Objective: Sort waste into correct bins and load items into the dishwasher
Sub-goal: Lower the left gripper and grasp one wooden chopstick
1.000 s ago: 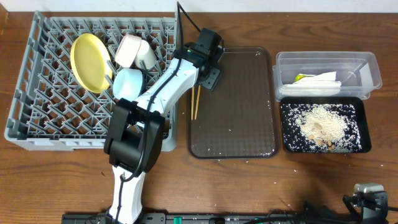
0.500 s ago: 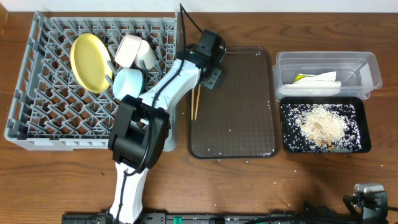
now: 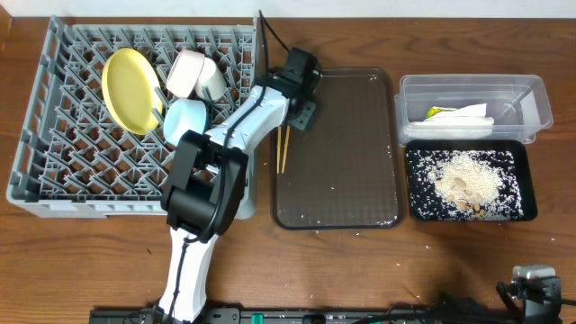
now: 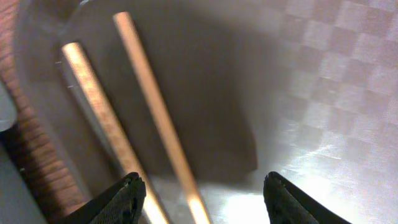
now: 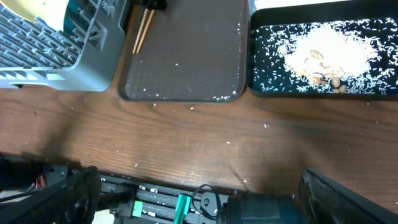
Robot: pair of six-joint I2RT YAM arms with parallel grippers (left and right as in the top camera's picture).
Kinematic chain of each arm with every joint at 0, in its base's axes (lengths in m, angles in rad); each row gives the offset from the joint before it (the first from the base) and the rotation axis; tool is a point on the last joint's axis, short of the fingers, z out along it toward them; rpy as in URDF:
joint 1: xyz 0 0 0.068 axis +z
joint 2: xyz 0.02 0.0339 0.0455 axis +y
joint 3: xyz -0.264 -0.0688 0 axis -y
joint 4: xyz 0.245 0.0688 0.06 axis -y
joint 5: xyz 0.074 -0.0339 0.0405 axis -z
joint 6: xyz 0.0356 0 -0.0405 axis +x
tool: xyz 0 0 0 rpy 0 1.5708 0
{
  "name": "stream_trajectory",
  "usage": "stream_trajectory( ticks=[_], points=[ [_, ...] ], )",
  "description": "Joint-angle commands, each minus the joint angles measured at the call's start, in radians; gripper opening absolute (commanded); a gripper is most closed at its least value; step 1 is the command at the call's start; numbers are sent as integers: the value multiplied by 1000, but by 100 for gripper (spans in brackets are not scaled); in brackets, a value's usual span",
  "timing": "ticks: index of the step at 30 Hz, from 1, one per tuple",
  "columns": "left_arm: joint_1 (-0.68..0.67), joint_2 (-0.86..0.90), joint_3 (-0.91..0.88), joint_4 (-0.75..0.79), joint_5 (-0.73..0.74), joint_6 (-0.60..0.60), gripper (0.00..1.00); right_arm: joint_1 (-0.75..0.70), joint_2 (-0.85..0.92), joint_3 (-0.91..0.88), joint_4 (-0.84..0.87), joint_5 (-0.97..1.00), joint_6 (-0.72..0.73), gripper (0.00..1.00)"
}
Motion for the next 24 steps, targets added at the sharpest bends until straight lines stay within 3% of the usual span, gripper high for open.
stream_trajectory(
  ticks=[1, 16, 24],
  points=[
    [23, 5, 17, 2, 12, -13, 63, -13, 0, 0, -2, 6, 9, 99],
    [32, 66, 16, -3, 126, -21, 57, -13, 0, 0, -2, 6, 9, 99],
    [31, 66, 16, -21, 126, -20, 43, -13, 0, 0, -2, 6, 9, 99]
  ],
)
